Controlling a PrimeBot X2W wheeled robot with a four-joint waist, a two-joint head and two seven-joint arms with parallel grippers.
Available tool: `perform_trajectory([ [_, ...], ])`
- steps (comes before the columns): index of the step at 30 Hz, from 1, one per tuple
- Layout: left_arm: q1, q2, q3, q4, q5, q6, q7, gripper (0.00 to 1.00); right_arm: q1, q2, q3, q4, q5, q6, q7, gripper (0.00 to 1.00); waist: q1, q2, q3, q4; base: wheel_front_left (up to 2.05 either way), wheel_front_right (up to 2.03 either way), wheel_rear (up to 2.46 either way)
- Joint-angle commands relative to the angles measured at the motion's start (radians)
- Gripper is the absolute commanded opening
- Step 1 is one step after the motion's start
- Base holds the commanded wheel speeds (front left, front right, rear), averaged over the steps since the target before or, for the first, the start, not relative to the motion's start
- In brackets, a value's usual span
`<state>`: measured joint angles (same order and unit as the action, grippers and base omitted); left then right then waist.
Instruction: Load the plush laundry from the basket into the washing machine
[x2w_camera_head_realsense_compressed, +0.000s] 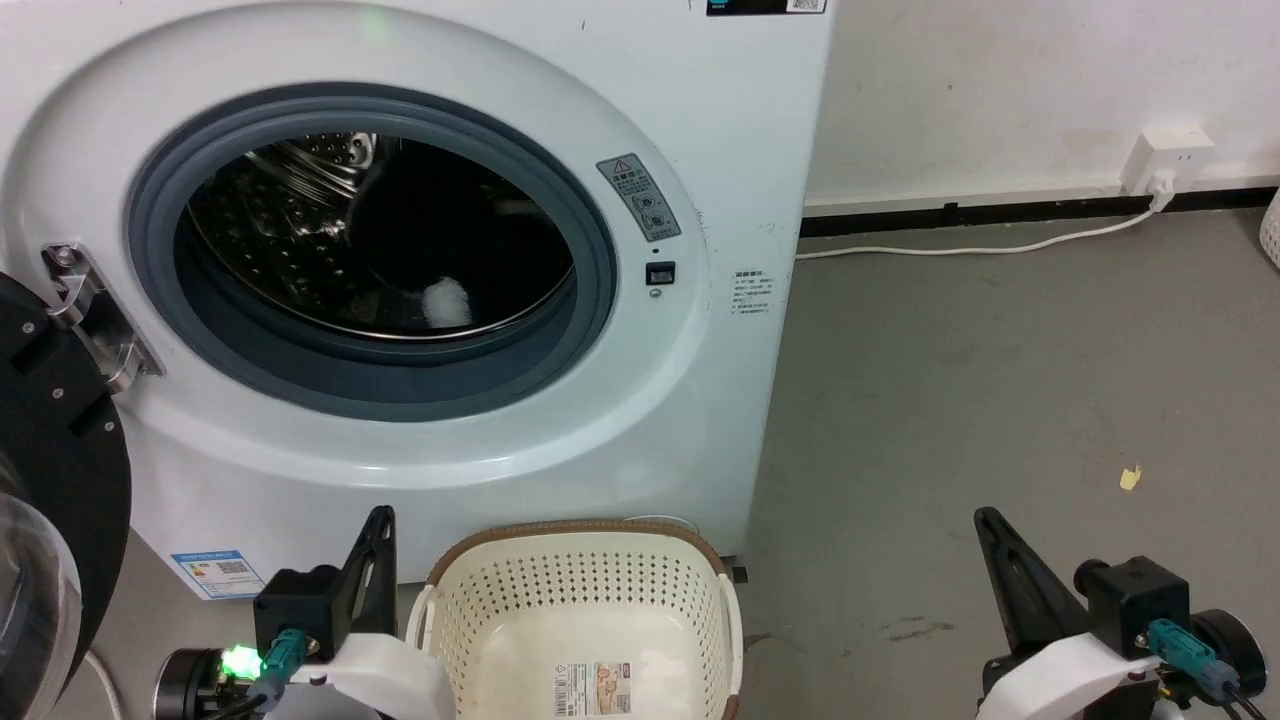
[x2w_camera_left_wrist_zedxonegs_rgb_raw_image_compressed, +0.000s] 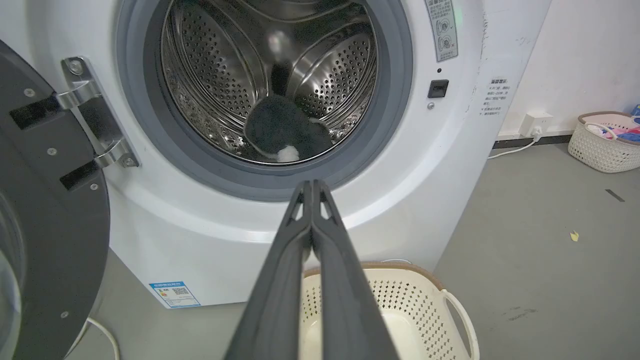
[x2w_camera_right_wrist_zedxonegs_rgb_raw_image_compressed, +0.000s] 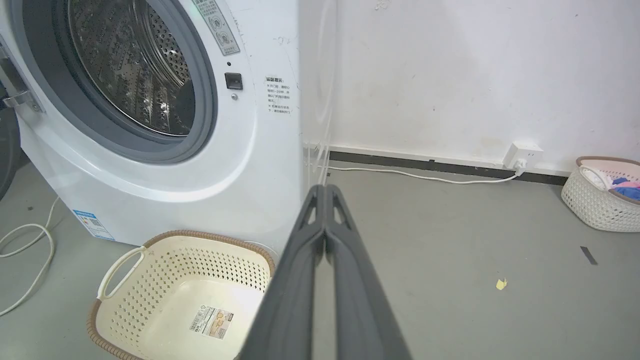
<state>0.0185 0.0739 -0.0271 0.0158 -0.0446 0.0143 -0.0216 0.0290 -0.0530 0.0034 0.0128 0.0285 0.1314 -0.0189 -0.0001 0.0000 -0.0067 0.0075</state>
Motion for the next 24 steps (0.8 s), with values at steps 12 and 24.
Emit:
perform_trajectory([
  [12, -0.018, -0.024, 0.027, -0.016, 0.045, -0.014, 0.022, 0.00, -0.029, 0.003, -0.003, -0.013, -0.028, -0.001, 0.019, 0.00, 0.0001, 0.0000, 0.007, -0.007, 0.00, 0.00, 0.00],
  [24, -0.018, -0.024, 0.027, -0.016, 0.045, -0.014, 0.022, 0.00, -0.029, 0.003, -0.003, -0.013, -0.028, -0.001, 0.019, 0.00, 0.0001, 0.0000, 0.007, -0.007, 0.00, 0.00, 0.00],
])
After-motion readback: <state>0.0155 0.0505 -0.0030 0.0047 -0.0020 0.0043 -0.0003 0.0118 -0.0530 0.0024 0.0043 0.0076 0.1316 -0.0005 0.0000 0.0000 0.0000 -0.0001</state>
